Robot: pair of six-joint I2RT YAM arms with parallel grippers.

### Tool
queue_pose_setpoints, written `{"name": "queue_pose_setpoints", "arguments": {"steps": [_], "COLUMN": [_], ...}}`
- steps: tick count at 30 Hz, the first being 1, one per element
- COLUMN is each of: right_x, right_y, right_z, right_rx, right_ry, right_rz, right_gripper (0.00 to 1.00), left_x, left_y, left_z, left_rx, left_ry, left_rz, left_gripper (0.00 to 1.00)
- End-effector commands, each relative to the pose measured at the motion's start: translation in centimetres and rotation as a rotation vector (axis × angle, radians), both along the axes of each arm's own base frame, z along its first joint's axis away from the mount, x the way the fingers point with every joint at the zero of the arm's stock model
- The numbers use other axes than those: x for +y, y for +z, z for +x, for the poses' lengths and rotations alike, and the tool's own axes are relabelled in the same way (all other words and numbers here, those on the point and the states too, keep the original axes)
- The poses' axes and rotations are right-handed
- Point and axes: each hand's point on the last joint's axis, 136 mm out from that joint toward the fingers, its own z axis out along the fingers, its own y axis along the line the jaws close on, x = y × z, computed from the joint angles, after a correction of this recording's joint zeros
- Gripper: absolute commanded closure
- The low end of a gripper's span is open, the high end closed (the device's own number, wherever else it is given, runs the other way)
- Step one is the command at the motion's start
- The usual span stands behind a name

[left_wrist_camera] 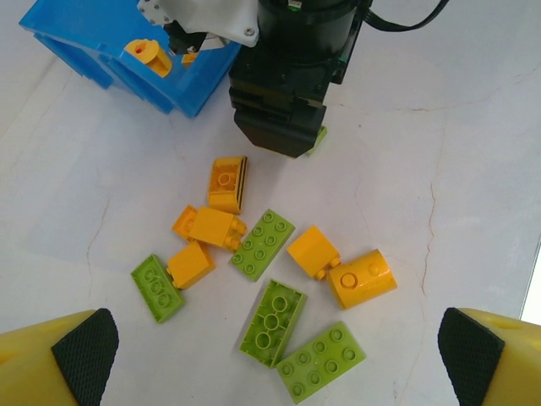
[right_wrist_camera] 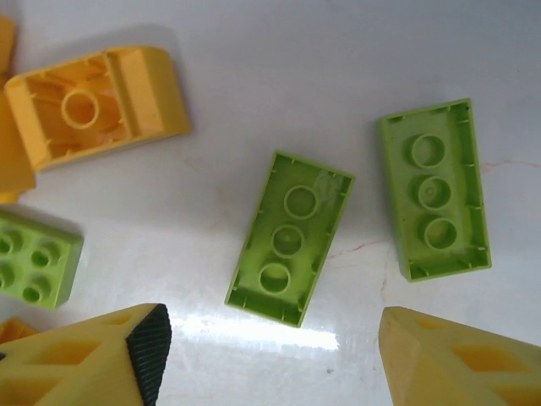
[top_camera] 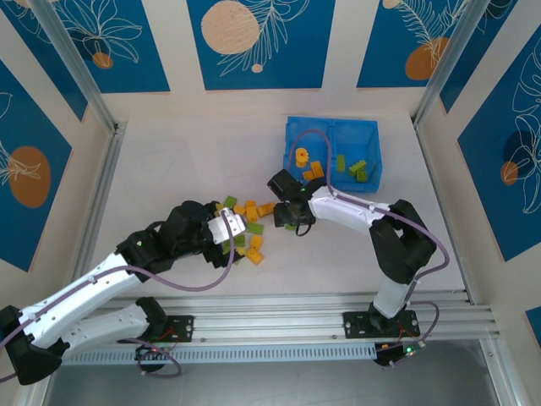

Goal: Sort the legos into containers by color

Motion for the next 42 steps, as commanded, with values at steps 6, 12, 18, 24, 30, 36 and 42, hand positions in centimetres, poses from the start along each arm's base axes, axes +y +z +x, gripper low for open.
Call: {"name": "queue_pose_setpoints", "arguments": {"steps": [6,12,18,24,30,36,42], "right_x": [0.6,0.6,-0.3,-5.4,-13.9,-18.9,-21.6], "right_y": [-3.8,-4.5,1.5,10.4,13.2,9.4,6.2], "right_z": [0.6,0.5,0.3,2.0,8.4,16.2,21.1], "right_rx": [0.088,0.092,-0.057,-0.343,-0.456,-0.361,-0.251], "right_ry": [-0.107,-0.116,-0.108,-0.179,-0.345,-0.470,-0.588], "right_rz": [-0.007,-0.004,0.090,0.150,0.185,0.161,0.171], "right_gripper": [0.33,0.60,0.69,0.69,0.69,0.69,0.55], "left_x": [0.2,-0.7,-1.0,-0.1,-0.2,0.3,0.1], "left_y": [-0.5,0.0,0.8,1.5,1.1,0.9,0.4], "left_z": [-0.4,-2.0,-3.4,-2.9,-2.9,-2.7,-2.9], "left_rx": [0.000,0.013,-0.107,-0.174,-0.156,-0.144,-0.115], "left_ry": [-0.013,-0.111,-0.233,-0.194,-0.199,-0.178,-0.183], "left_rz": [0.018,-0.032,-0.096,-0.105,-0.087,-0.051,-0.054], "left_gripper": [0.00,0.00,0.00,0.00,0.00,0.00,0.00]}}
